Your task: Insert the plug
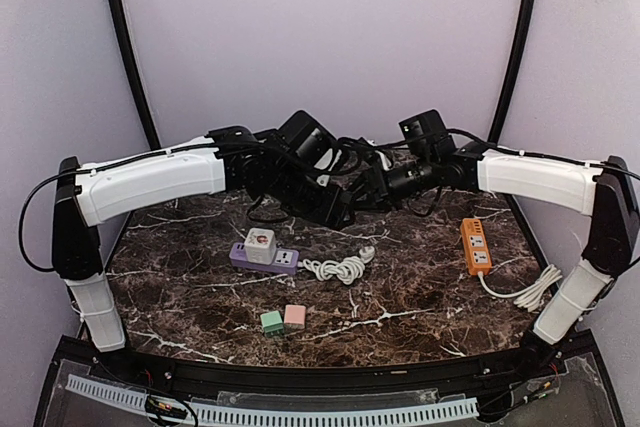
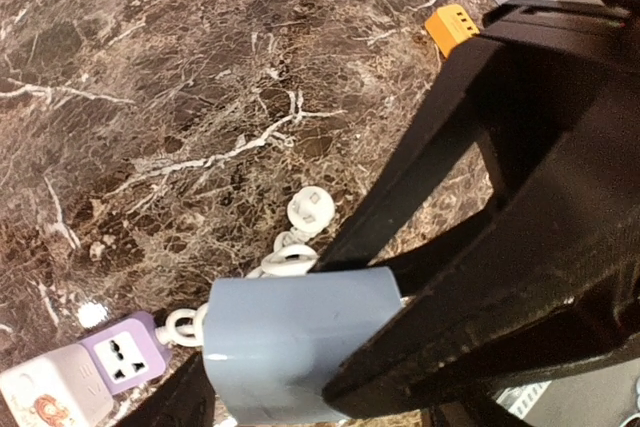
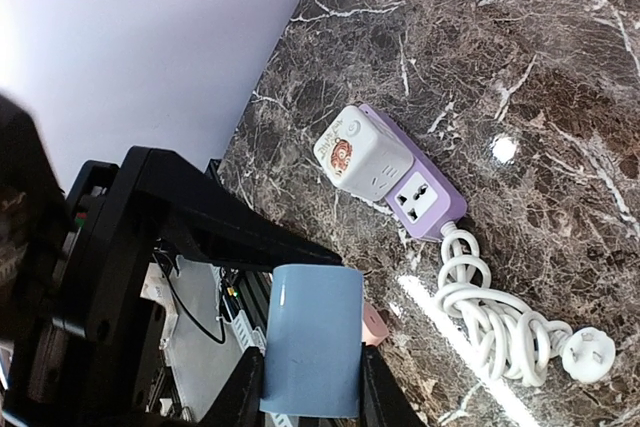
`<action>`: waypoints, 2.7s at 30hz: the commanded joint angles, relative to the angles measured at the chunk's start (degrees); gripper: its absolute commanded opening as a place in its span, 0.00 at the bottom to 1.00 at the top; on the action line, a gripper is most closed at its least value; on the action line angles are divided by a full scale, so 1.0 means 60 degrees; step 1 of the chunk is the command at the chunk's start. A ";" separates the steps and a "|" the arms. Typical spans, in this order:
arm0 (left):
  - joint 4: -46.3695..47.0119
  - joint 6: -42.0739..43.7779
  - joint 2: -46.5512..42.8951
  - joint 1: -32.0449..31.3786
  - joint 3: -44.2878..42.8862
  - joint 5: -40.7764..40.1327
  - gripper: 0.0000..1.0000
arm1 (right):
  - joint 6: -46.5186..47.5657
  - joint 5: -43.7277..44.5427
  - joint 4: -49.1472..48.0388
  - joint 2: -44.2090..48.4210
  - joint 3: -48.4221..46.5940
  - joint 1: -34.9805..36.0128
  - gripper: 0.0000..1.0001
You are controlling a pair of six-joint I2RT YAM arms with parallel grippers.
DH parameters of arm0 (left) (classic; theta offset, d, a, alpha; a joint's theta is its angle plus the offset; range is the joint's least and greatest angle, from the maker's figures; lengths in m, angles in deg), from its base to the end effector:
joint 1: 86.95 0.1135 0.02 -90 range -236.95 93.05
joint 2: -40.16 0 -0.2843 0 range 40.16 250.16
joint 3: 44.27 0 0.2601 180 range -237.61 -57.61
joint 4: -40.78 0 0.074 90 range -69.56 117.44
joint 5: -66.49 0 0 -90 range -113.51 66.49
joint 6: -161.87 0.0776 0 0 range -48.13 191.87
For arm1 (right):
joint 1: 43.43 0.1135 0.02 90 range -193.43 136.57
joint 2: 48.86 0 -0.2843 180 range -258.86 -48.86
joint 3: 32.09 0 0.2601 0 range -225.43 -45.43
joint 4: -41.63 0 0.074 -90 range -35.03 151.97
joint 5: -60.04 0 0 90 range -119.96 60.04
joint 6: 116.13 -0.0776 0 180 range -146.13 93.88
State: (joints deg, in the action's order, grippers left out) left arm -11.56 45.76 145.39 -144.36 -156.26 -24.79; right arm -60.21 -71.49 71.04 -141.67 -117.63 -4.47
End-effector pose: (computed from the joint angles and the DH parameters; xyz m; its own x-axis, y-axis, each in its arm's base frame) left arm 0.2487 -0.3859 0.3102 -0.7124 0.2976 -0.6355 0.5795 0.7602 -0.2937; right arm 0.2770 0.2902 0.2856 -0.8802 -0.1723 -0.4423 -0.4720 0.4157 0.7774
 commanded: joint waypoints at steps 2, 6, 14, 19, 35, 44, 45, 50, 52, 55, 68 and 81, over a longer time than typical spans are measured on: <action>-0.0008 0.0217 -0.0670 -0.0055 -0.0088 -0.0099 0.91 | 0.0360 0.0251 -0.0171 0.0415 0.0215 -0.0019 0.00; -0.0173 0.0268 -0.1303 -0.0050 0.0369 -0.0179 0.99 | 0.0583 0.0382 -0.0295 0.0694 0.0320 -0.0047 0.00; -0.0825 0.0974 -0.2767 0.0138 0.1028 0.0736 0.99 | 0.1479 -0.0505 -0.0497 0.1313 0.0653 -0.0620 0.00; -0.0397 0.1943 -0.3900 0.0307 0.1811 0.1359 0.98 | 0.2127 -0.1901 -0.0875 0.1861 0.1183 -0.1036 0.00; 0.3289 0.2278 -0.4001 0.1681 0.2664 0.7102 0.83 | 0.1233 -0.4744 -0.4043 0.3047 0.2219 -0.1118 0.00; 0.3018 0.2196 -0.2617 0.1731 0.1340 0.8186 0.75 | 0.1206 -0.4661 -0.4597 0.3106 0.2133 -0.0963 0.00; 0.3044 0.2212 -0.2578 0.1724 0.1296 0.8205 0.74 | 0.1225 -0.4638 -0.4622 0.3106 0.2130 -0.0913 0.00; 0.3170 0.2198 -0.2248 0.1679 0.1043 0.8461 0.69 | 0.1250 -0.4534 -0.4738 0.3079 0.2175 -0.0675 0.00; 0.3118 0.2324 -0.2176 0.1633 0.1040 0.8517 0.67 | 0.1255 -0.4526 -0.4757 0.3049 0.2168 -0.0604 0.00; 0.3083 0.2407 -0.2118 0.1573 0.1015 0.8530 0.65 | 0.1237 -0.4538 -0.4758 0.2965 0.2099 -0.0520 0.00; 0.2906 0.2748 -0.1859 0.1359 0.0781 0.8171 0.59 | 0.1159 -0.4277 -0.4759 0.2618 0.1926 -0.0261 0.00; 0.3254 0.2363 -0.1813 0.1303 0.0817 0.8477 0.60 | 0.1241 -0.3830 -0.4669 0.2466 0.1891 -0.0253 0.00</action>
State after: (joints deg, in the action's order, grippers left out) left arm 5.42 60.82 134.03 -135.42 -150.16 25.00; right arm -53.00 -97.92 44.51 -125.63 -105.04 -6.96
